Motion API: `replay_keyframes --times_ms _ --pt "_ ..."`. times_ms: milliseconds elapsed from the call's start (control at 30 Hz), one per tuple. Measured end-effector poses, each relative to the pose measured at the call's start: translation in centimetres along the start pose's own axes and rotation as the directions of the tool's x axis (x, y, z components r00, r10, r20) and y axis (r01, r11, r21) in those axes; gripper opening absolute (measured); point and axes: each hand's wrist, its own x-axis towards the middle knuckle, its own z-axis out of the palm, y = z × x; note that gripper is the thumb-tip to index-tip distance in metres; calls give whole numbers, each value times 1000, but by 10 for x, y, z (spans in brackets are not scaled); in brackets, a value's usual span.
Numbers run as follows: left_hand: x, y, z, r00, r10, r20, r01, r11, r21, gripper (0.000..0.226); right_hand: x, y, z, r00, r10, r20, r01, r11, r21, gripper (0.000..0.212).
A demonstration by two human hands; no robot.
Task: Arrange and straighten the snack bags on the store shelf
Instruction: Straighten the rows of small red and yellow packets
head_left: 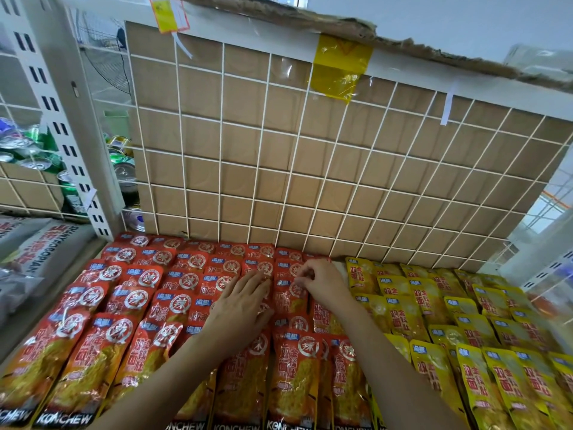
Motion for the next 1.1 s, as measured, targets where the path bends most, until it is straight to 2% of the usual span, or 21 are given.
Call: replay_keyframes --times_ms 167,300,400,500,733,833,1100 --pt "-2 2 -4 1000 1 12 -1 1000 -24 93 -2 1 -1 1000 -14 -5 14 1000 -11 11" --pt "-1 7 -12 994 95 -61 -101 989 -105 50 -11 5 -4 990 -78 -114 74 996 -42 18" --pt "3 11 -15 984 177 -9 -178 981 -81 34 -28 7 -8 987 -98 -131 96 995 -26 16" --pt "5 12 -13 982 190 -12 -190 978 -91 30 -53 5 -12 993 -101 -64 100 995 -23 13" --pt "8 13 -14 978 188 87 -186 982 -25 36 -101 2 -12 991 -50 123 70 984 -165 32" --pt "12 15 -14 978 179 112 -178 984 -13 32 -105 3 -10 993 -46 111 58 993 -102 34" --pt "23 12 -14 974 177 138 -161 980 -121 9 -104 9 -1 999 5 42 -7 999 43 16"
